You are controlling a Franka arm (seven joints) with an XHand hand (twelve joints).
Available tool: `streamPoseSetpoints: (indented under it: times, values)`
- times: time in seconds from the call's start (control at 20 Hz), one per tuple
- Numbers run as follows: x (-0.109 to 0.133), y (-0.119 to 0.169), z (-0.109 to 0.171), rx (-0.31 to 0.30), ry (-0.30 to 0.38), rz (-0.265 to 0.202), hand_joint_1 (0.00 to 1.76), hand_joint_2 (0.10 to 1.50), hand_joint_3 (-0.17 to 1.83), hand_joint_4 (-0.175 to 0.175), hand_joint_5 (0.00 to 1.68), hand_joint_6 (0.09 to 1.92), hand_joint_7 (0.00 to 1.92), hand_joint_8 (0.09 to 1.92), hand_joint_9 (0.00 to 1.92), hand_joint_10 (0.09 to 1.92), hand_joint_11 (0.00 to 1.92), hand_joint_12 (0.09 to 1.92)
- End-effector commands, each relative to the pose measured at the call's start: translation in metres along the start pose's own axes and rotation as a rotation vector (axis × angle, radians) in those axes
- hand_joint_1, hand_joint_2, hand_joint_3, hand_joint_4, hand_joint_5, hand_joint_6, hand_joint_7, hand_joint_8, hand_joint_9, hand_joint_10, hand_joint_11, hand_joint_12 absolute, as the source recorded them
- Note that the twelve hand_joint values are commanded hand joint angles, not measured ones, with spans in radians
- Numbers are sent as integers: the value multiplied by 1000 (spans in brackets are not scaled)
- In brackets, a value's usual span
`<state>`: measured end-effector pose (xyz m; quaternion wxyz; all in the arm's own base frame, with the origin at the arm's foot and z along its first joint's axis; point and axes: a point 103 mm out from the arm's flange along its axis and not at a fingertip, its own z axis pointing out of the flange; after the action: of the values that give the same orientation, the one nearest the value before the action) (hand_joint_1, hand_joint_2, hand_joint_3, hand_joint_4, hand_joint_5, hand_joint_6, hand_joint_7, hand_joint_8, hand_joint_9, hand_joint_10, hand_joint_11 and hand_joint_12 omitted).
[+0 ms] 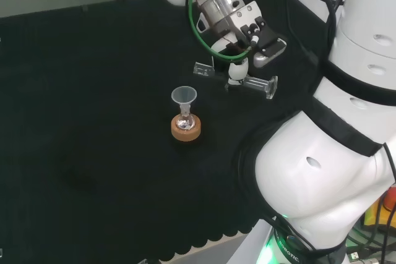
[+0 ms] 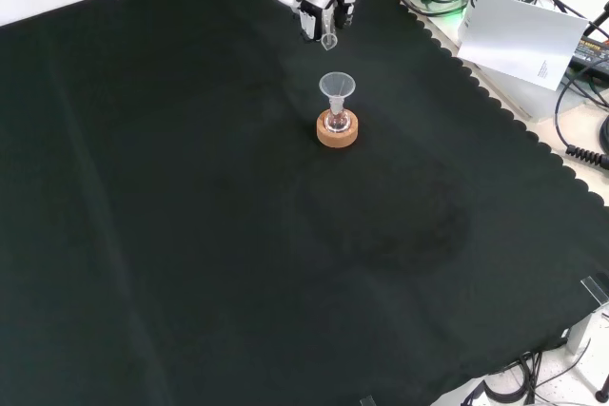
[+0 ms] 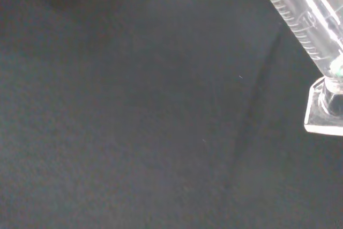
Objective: Put the graduated cylinder back on the table.
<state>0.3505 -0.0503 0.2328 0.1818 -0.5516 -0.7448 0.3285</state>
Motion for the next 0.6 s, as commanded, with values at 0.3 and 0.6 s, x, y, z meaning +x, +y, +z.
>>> streamPoseSetpoints:
  times: [0.3,0.6]
  values:
    - [8,13,-1,-335,197,-138,1261,1109,1,-175,980,1001,1008,987,1401,87,1215,737]
    - [-8,40,-19,-510,265,-161,1261,1110,1,-175,978,1003,1006,990,1401,87,1216,738]
